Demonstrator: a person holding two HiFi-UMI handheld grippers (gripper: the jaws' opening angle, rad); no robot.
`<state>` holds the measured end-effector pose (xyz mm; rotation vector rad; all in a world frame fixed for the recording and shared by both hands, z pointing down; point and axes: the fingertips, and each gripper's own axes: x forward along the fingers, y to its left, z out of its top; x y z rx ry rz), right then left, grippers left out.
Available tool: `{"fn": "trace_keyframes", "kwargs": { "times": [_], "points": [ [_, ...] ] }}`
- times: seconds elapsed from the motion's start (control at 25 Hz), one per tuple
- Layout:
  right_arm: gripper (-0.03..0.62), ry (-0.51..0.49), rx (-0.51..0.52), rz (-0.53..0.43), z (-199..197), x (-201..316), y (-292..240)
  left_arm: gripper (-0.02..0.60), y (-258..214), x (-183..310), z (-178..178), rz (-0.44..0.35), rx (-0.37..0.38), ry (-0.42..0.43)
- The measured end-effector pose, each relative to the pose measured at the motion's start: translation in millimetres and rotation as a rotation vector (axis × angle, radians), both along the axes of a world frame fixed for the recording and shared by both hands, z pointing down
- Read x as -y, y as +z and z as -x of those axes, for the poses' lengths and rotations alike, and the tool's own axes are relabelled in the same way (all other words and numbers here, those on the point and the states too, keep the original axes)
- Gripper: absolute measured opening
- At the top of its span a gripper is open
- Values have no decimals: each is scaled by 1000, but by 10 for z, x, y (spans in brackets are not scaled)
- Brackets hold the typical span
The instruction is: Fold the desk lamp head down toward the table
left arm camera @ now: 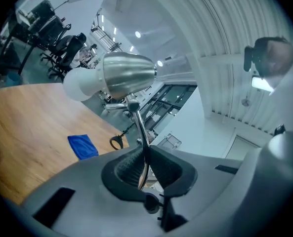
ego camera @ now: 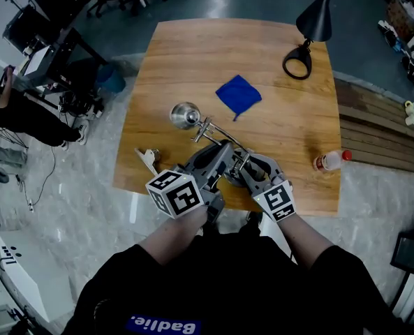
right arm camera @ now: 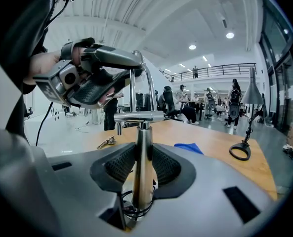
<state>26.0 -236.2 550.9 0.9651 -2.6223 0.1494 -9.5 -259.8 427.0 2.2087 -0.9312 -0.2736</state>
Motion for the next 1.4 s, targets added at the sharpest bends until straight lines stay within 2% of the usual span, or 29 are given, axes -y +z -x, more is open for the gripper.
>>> {"fn": "trace_keyframes", "kwargs": {
  "times": [0.16,0.32,0.52,0.68,0.88,1.4],
  "points": [
    [111,4,1,2,5,-20,-7,43,88,32,115,79,-82,-50],
    [112,5,2,8,10,-41,-8,45,375,116,327,239,-252,-131],
    [111,3,-3,13,2,-30,0,44,530,182,334,376,-513,-130],
    [112,2,-13,19,11,-32,8,46,768,212,385,470,-644,-149],
    [112,0,-28,27,13,-20,7,48,834,219,391,497,-735,-127],
    [112,10,-91,72,-32,-25,85,74,1142,226,358,558,-884,-98]
  ]
}}
